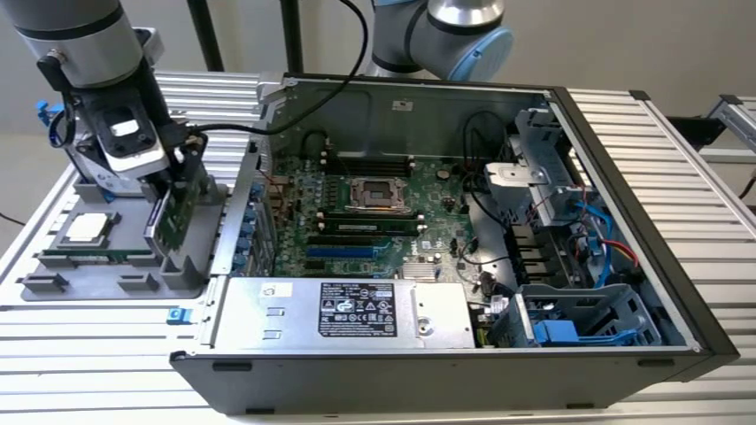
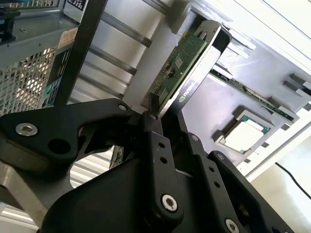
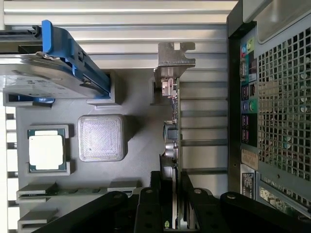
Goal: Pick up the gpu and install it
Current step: 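Pick up the gpu and move the gpu toward the slot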
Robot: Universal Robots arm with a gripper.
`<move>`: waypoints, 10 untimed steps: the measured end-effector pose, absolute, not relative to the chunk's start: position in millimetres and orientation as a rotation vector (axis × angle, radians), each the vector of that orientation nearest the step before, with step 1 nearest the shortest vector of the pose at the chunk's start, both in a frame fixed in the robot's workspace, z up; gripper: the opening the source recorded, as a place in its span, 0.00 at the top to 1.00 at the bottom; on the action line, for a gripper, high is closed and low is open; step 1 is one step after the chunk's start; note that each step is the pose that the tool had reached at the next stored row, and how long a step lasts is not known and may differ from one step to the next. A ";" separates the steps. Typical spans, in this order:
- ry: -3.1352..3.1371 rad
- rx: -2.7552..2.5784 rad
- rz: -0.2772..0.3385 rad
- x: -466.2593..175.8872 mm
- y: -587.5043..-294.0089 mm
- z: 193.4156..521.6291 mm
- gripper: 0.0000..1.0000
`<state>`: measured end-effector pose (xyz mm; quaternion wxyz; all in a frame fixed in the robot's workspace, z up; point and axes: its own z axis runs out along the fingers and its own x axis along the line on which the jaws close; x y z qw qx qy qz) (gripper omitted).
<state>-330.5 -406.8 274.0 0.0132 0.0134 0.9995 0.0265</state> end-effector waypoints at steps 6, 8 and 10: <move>3.114 0.042 0.082 -330.5 -406.8 278.3 1.00; 3.114 0.042 0.083 -330.5 -406.8 280.4 1.00; 3.114 0.042 0.082 -330.5 -406.8 282.8 1.00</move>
